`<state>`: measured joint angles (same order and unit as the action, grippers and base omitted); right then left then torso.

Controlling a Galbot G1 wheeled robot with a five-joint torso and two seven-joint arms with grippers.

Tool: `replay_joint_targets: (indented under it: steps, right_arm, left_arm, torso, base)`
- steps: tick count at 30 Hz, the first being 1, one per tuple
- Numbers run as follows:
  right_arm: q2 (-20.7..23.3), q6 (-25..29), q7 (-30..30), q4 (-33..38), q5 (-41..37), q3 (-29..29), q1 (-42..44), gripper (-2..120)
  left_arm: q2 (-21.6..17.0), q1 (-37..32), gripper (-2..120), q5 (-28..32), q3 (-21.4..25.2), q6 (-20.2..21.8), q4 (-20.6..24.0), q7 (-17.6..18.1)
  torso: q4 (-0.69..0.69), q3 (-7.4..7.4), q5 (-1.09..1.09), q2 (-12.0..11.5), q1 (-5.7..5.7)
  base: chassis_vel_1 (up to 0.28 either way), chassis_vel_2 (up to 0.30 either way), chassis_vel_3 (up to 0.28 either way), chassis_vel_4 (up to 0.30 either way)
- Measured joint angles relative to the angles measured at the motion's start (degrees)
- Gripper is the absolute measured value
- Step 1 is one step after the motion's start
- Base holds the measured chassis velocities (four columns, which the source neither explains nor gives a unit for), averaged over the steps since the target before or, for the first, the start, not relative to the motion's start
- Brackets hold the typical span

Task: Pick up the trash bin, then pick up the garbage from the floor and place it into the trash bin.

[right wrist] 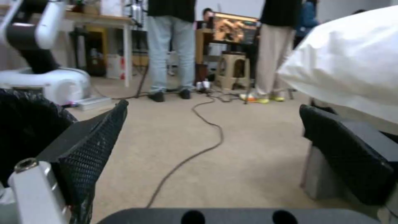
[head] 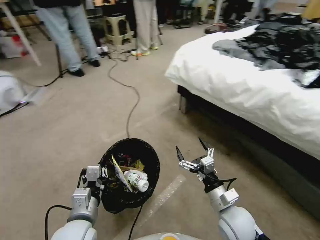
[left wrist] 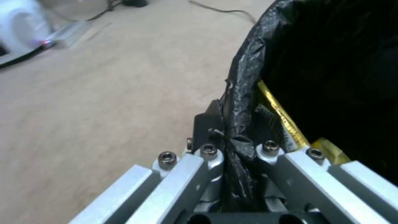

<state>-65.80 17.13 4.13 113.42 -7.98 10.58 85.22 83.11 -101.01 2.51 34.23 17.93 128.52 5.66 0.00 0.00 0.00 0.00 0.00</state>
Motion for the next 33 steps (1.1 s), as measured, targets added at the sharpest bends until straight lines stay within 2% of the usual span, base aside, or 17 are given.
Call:
replay_joint_targets:
  steps: [27,33]
  right_arm:
    - [-0.1,0.0,-0.2,0.9,0.4,0.4,0.9,100]
    - [0.2,0.1,-0.3,1.0,0.5,0.6,1.3,100]
  left_arm:
    - [0.2,-0.1,1,0.3,-0.4,-0.2,-0.7,0.3]
    - [0.3,-0.1,1,0.5,-0.7,-0.2,-0.9,0.6]
  torso:
    - [0.01,0.0,0.0,0.0,0.0]
    - [0.02,0.0,0.0,0.0,0.01]
  base:
    - [0.131,0.124,0.121,0.124]
    - [0.052,0.058,0.064,0.07]
